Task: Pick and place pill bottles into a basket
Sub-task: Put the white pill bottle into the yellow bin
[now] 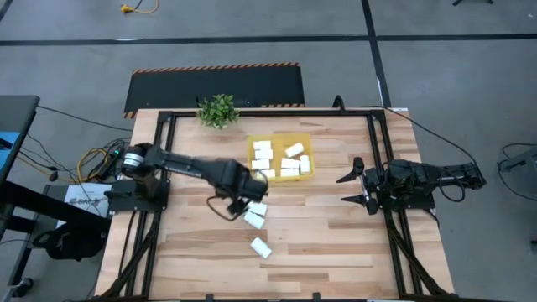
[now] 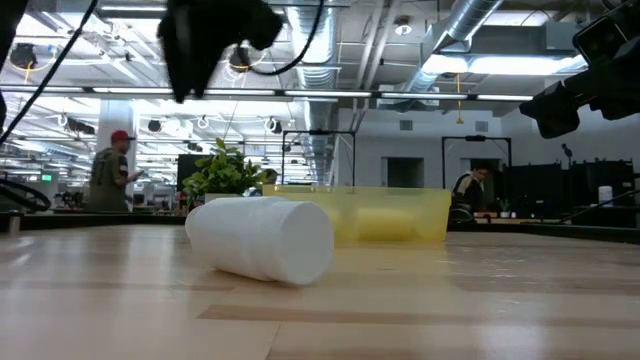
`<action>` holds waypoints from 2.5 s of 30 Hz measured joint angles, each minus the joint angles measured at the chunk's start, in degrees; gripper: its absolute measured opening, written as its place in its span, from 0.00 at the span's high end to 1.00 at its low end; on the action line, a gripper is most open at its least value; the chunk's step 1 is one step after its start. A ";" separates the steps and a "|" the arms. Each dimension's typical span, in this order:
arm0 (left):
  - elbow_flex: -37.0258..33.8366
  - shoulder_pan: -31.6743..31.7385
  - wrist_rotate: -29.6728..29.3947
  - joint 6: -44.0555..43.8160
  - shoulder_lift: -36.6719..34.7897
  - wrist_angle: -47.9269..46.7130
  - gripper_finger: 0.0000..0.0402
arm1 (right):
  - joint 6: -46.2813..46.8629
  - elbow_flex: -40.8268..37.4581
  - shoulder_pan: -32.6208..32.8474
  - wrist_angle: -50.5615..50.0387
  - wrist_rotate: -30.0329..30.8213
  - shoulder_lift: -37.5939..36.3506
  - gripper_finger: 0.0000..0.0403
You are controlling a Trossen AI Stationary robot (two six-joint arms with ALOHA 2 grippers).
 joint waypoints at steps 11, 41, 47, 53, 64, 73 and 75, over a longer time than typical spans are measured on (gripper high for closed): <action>-9.50 -6.20 3.09 12.15 -0.05 4.96 0.01 | 0.00 0.00 0.01 0.01 0.00 0.01 0.29; -31.66 -7.78 -5.91 15.67 -32.63 22.20 0.00 | 0.00 0.00 0.01 0.01 0.00 0.02 0.29; -33.44 -9.69 -8.94 15.75 -31.72 28.32 0.00 | 0.00 0.00 -0.01 0.01 0.00 0.02 0.29; -30.54 -5.52 -2.67 19.72 -21.21 28.12 0.00 | 0.00 0.00 0.00 -0.01 0.00 0.02 0.29; -29.34 -2.52 1.16 25.06 -14.91 32.16 0.00 | 0.00 0.00 0.01 0.01 0.00 0.02 0.29; -29.27 -2.56 -0.22 27.50 -13.49 37.06 0.00 | 0.00 0.00 0.01 0.01 0.00 0.02 0.29; -28.97 -2.56 -0.11 28.14 -13.17 37.60 0.00 | 0.00 0.00 -0.01 0.08 0.00 0.02 0.29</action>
